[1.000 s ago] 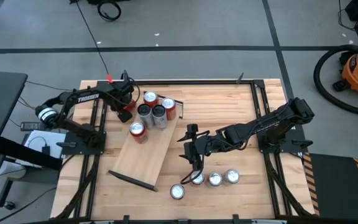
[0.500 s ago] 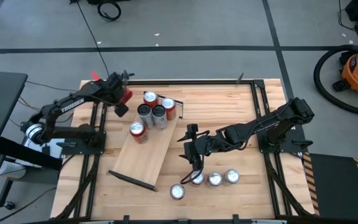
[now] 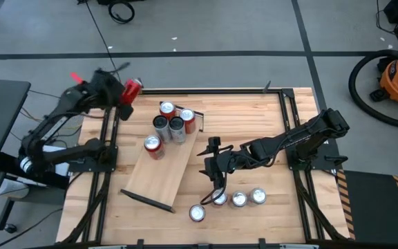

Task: Place canned beverage on shelf
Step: Put the middle red soda can on the shelf

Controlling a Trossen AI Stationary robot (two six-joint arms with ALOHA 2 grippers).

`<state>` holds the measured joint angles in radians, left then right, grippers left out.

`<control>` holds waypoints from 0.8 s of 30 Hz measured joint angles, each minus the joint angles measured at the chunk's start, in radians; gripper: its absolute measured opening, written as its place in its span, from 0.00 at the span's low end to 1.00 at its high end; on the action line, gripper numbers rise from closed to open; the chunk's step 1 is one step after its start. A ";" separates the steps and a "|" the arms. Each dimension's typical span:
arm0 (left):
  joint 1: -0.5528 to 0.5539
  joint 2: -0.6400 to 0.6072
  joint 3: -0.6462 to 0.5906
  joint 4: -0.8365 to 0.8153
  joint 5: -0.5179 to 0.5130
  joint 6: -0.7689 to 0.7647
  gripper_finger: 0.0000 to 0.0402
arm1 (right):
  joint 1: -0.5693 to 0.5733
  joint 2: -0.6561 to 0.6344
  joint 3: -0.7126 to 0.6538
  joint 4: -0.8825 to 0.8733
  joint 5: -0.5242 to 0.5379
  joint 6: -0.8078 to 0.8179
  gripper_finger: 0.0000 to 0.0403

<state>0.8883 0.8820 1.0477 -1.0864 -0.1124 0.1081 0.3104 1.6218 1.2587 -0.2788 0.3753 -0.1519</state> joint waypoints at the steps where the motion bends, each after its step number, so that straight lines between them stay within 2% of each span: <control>1: 0.000 -0.021 0.021 0.004 0.023 -0.002 0.77 | 0.002 0.000 0.000 0.000 0.013 -0.006 0.72; 5: 0.000 -0.109 0.081 0.034 0.195 -0.003 0.77 | 0.004 0.000 0.000 0.000 0.026 -0.012 0.72; 12: -0.003 -0.279 0.091 0.129 0.678 -0.035 0.77 | 0.004 0.000 0.000 0.000 0.027 -0.011 0.72; 14: -0.013 -0.322 0.084 0.166 0.774 -0.067 0.77 | 0.004 0.000 0.000 0.000 0.035 -0.014 0.72; 16: -0.026 -0.359 0.074 0.202 0.832 -0.106 0.77 | 0.004 -0.001 0.000 -0.001 0.050 -0.016 0.72; 24: -0.065 -0.475 -0.014 0.308 0.847 -0.196 0.77 | 0.004 -0.073 0.000 0.025 0.054 0.002 0.72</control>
<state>0.8228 0.4075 1.0337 -0.7784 0.7349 -0.0876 0.3149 1.5483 1.2587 -0.2543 0.4294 -0.1497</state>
